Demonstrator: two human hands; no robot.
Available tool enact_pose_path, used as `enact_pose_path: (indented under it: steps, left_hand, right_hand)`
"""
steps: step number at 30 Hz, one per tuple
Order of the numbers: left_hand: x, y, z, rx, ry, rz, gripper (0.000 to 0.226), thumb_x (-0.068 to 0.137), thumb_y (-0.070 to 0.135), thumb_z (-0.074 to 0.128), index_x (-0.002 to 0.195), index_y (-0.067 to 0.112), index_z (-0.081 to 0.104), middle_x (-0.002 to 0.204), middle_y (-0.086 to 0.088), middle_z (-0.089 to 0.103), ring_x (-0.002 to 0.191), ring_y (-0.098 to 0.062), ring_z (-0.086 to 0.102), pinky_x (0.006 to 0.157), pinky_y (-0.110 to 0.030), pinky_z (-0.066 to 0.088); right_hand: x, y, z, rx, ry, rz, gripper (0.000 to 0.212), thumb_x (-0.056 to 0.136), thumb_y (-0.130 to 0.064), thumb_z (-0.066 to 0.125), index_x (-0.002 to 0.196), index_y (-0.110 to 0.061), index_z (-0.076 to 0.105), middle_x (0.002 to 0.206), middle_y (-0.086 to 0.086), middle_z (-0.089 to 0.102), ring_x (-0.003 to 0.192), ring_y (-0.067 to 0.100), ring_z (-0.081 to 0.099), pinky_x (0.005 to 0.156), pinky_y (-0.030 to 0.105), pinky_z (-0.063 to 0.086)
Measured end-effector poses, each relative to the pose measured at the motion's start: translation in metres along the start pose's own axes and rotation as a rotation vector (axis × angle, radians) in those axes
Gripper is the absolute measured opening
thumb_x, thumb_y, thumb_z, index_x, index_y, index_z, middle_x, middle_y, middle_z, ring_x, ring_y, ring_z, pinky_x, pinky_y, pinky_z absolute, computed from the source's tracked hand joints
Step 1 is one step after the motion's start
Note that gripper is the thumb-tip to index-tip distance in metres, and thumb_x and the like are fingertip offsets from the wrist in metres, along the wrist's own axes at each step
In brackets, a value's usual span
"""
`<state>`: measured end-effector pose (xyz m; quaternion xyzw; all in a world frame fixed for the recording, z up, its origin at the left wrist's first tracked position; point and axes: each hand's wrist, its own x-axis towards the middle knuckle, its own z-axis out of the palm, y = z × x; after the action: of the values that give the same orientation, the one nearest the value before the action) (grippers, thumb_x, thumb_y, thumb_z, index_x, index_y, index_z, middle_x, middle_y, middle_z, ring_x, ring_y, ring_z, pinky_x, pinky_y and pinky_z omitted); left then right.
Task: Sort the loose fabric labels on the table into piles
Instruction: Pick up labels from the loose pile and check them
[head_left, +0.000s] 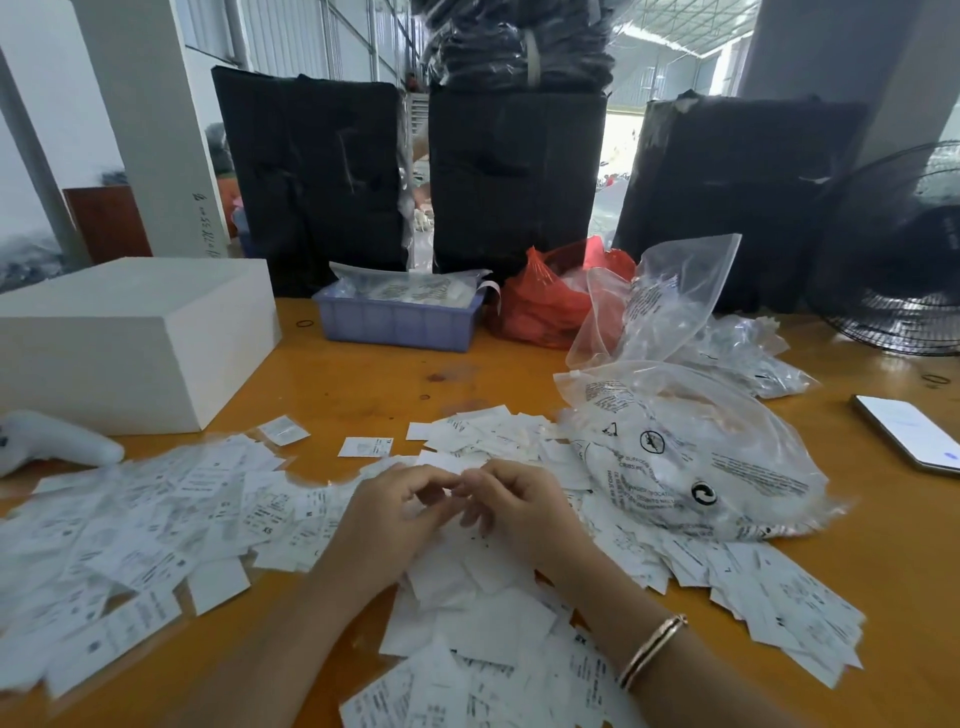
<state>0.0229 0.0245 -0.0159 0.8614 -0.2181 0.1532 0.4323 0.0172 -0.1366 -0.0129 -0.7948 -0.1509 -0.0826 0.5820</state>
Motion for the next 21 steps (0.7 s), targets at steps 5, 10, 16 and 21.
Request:
enact_pose_path:
  steps: [5, 10, 16, 21]
  left_hand:
    - [0.003, -0.003, -0.002, -0.113, 0.119, -0.085, 0.019, 0.083, 0.019, 0.069, 0.076, 0.037, 0.067, 0.076, 0.021, 0.068, 0.081, 0.006, 0.058, 0.065, -0.004, 0.042]
    - [0.004, -0.006, -0.003, -0.298, 0.223, -0.295, 0.006, 0.083, 0.027, 0.069, 0.077, 0.027, 0.070, 0.076, 0.021, 0.069, 0.073, 0.012, 0.058, 0.054, -0.002, 0.041]
    - [0.006, -0.007, -0.004, -0.452, 0.262, -0.346, 0.007, 0.090, 0.019, 0.061, 0.090, 0.023, 0.067, 0.079, 0.015, 0.073, 0.076, 0.005, 0.065, 0.058, -0.003, 0.045]
    - [0.006, -0.006, -0.003, -0.464, 0.267, -0.320, 0.018, 0.091, 0.011, 0.059, 0.091, 0.026, 0.067, 0.079, 0.014, 0.072, 0.077, 0.006, 0.065, 0.060, -0.004, 0.046]
  right_hand:
    - [0.001, 0.007, -0.012, -0.233, 0.253, 0.007, 0.026, 0.097, -0.024, 0.047, 0.079, -0.029, 0.066, 0.072, -0.013, 0.064, 0.066, 0.000, 0.054, 0.061, 0.021, 0.042]
    - [-0.008, 0.014, -0.012, -0.711, -0.066, -0.121, 0.031, 0.085, -0.034, 0.053, 0.114, -0.032, 0.064, 0.117, -0.018, 0.057, 0.110, 0.004, 0.042, 0.094, 0.027, 0.024]
    - [-0.005, 0.016, -0.005, -0.875, -0.166, -0.219, 0.037, 0.089, -0.043, 0.050, 0.124, -0.032, 0.059, 0.123, -0.015, 0.058, 0.116, 0.010, 0.045, 0.095, 0.031, 0.022]
    - [-0.006, 0.017, -0.005, -0.855, -0.134, -0.295, 0.027, 0.091, -0.041, 0.050, 0.106, -0.031, 0.070, 0.110, -0.015, 0.067, 0.106, 0.010, 0.055, 0.093, 0.035, 0.033]
